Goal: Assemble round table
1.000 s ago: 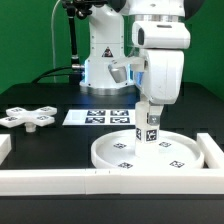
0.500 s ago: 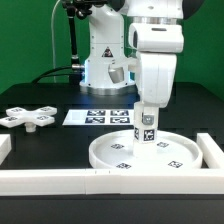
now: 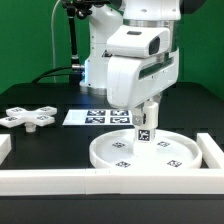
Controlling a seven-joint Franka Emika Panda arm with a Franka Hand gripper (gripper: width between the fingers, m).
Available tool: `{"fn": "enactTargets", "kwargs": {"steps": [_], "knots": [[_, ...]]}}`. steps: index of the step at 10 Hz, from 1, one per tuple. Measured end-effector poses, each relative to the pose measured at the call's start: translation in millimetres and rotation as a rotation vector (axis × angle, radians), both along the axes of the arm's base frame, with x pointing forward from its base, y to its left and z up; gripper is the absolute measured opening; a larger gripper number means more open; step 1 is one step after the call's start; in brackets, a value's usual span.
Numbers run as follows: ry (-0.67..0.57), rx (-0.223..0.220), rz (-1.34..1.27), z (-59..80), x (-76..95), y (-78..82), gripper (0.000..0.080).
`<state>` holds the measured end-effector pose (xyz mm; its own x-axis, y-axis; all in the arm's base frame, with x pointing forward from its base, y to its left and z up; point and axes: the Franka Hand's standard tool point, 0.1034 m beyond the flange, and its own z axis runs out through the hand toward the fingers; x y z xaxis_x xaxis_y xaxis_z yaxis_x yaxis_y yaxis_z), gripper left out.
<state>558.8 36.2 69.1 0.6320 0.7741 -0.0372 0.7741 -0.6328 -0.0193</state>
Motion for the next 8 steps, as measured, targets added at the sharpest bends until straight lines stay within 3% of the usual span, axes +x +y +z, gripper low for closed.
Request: {"fn": "enactTargets", "kwargs": {"steps": [3,6,8], "knots": [[-0.002,-0.004,-0.151,-0.3,-0.2,0.5,0.0409],[-0.014,0.04,-0.514,-1.1,-1.6,-0.5,0.0409],[-0.024,0.046,-0.758,-1.3,-0.5,1.1,0.0409]]}}
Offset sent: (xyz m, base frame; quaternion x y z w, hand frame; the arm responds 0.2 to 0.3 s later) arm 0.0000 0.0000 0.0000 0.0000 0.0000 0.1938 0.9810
